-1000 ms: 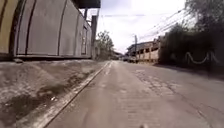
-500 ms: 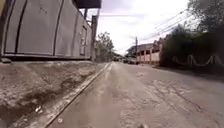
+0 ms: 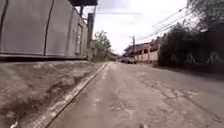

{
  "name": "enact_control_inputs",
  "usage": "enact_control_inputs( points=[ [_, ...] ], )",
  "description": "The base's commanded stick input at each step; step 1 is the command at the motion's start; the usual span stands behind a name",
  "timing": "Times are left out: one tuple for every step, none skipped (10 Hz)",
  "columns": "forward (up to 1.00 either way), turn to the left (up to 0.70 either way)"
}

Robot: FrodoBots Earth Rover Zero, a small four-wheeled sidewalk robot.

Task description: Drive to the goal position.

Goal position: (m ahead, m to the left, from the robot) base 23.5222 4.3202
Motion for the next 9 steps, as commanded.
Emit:
enact_control_inputs(
  points=[
    [0.70, 0.00],
    [0.70, 0.00],
    [0.70, 0.00],
    [0.70, 0.00],
    [0.70, 0.00],
    [0.70, 0.00],
    [0.70, 0.00],
    [0.70, 0.00],
    [0.70, 0.00]
  ],
)
